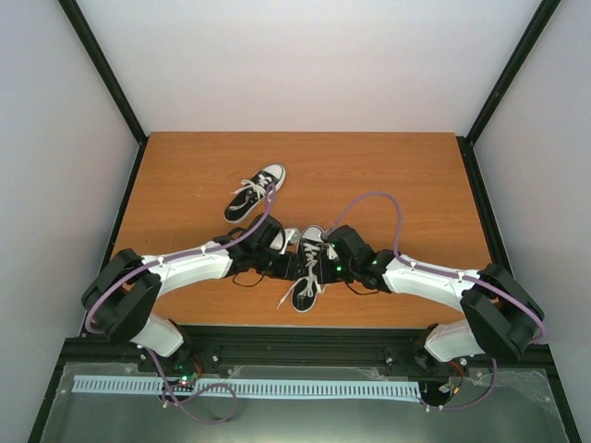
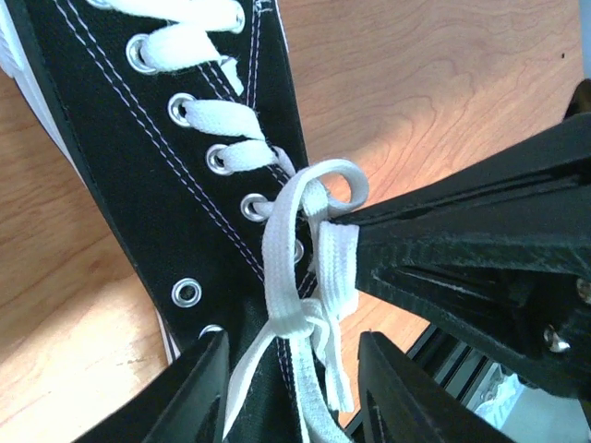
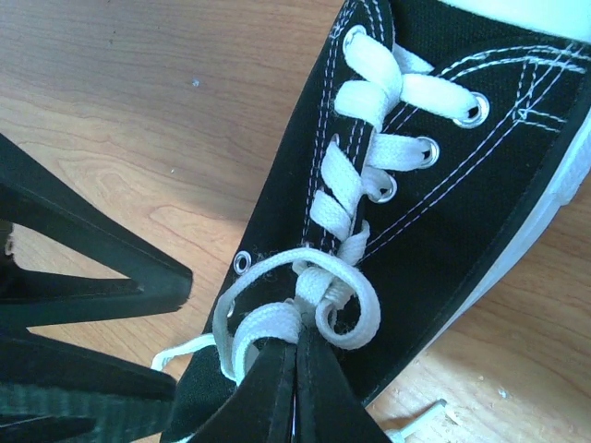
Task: Tie the shoes
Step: Cross the shoelace with the shoelace.
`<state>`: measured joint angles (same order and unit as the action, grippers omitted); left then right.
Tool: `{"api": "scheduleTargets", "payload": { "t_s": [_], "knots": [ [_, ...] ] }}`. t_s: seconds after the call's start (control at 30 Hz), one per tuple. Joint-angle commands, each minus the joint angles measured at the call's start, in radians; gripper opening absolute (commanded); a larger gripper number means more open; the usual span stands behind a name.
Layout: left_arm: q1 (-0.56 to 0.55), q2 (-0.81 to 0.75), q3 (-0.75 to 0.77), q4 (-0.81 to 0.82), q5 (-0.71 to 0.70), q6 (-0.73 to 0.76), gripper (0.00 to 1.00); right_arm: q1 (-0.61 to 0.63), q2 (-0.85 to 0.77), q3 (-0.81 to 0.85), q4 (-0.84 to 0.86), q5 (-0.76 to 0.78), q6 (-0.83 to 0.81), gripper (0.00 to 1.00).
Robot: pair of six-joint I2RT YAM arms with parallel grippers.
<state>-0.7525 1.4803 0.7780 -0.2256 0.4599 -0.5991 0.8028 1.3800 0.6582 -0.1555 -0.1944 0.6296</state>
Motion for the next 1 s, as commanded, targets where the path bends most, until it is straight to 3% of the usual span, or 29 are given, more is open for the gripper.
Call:
{"api": "scheduleTargets", "payload": {
  "t_s": [0.0, 0.4, 0.57, 0.97],
  "knots": [
    [0.008, 0.029, 0.046, 0.046, 0.018, -0.003, 0.38, 0.007, -0.006, -0.010, 0.028, 0.009, 0.004, 0.03],
    [0.018, 0.086, 0.056, 0.077, -0.003, -0.001, 0.18, 0.008, -0.006, -0.007, 0.030, 0.003, 0.003, 0.03],
    [0.024, 0.078, 0.042, 0.110, -0.018, -0.008, 0.02, 0.009, -0.018, 0.006, 0.020, 0.006, -0.001, 0.03],
    [0.031, 0.038, 0.030, 0.091, -0.037, 0.002, 0.01, 0.016, 0.038, 0.058, 0.037, -0.002, -0.026, 0.03]
  ]
}}
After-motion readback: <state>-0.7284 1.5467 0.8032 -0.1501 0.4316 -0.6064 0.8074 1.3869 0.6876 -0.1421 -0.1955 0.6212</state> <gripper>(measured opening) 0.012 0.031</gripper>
